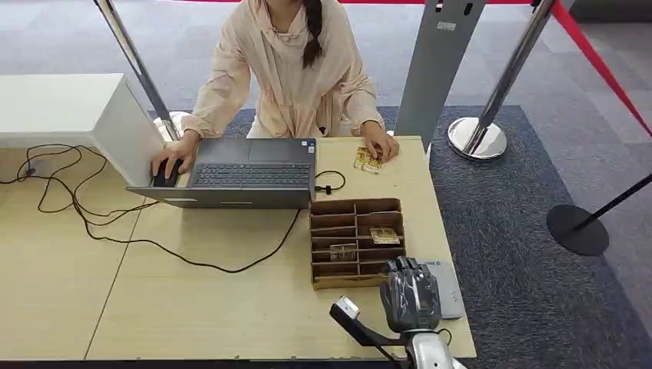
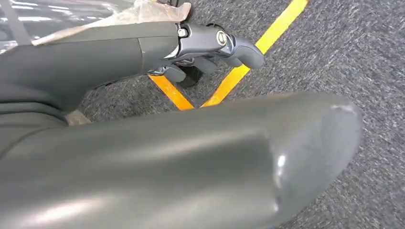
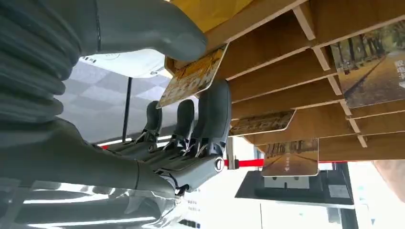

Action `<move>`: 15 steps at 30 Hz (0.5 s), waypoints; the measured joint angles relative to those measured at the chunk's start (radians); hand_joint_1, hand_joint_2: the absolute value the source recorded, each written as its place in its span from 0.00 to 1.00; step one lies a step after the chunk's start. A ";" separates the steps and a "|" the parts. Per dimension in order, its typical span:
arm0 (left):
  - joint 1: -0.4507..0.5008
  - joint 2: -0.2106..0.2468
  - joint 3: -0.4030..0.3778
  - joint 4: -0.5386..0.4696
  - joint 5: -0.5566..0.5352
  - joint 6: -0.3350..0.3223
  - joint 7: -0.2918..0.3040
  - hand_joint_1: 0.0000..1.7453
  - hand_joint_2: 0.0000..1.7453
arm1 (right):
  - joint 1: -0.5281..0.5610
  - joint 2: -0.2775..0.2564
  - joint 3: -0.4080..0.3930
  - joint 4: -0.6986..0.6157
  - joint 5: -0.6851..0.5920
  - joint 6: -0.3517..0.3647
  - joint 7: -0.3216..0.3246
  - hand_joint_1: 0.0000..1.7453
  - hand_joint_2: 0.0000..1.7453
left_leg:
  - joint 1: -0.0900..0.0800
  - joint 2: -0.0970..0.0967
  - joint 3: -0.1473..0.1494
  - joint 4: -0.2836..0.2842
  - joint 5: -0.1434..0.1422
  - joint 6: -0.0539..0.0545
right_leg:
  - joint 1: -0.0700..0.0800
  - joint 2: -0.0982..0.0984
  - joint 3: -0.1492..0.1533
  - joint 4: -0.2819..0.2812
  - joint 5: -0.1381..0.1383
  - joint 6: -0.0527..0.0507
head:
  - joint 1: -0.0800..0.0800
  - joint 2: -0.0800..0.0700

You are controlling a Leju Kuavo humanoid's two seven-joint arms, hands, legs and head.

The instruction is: Pass the card to the sensor for recognition and then transmit it.

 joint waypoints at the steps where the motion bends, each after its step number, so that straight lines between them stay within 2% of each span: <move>1: 0.000 0.000 0.000 0.000 0.000 0.000 -0.001 0.00 0.00 | -0.002 0.000 0.000 0.002 -0.002 -0.002 0.000 0.57 1.00 | 0.000 0.000 0.000 0.000 0.000 0.000 | 0.000 0.000 0.000 0.000 0.000 0.000 | 0.000 0.000; 5: 0.000 0.000 -0.003 0.002 0.000 0.000 -0.004 0.00 0.00 | -0.008 0.003 0.001 0.013 -0.006 -0.006 0.000 0.61 1.00 | 0.000 0.000 0.000 0.000 0.000 0.000 | 0.000 0.000 0.000 0.000 0.000 0.000 | 0.000 0.000; 7: 0.000 0.000 -0.006 0.003 0.000 0.000 -0.005 0.00 0.00 | -0.011 0.005 0.001 0.017 -0.007 -0.009 0.000 0.95 1.00 | 0.000 0.000 0.000 0.000 0.000 0.000 | 0.000 0.000 0.000 0.000 0.000 0.000 | 0.000 0.000; 8: -0.001 0.000 -0.008 0.003 0.000 0.000 -0.006 0.00 0.00 | -0.013 0.005 0.001 0.019 -0.008 -0.011 0.000 1.00 1.00 | 0.000 0.000 0.000 0.000 0.000 0.000 | 0.000 0.000 0.000 0.000 0.000 0.000 | 0.000 0.000; 15: -0.002 0.000 -0.017 0.008 0.000 0.000 -0.015 0.00 0.00 | -0.025 0.009 0.001 0.033 -0.009 -0.029 0.000 1.00 1.00 | 0.000 0.000 0.000 0.000 0.000 0.000 | 0.000 0.000 0.000 0.000 0.000 0.000 | 0.000 0.000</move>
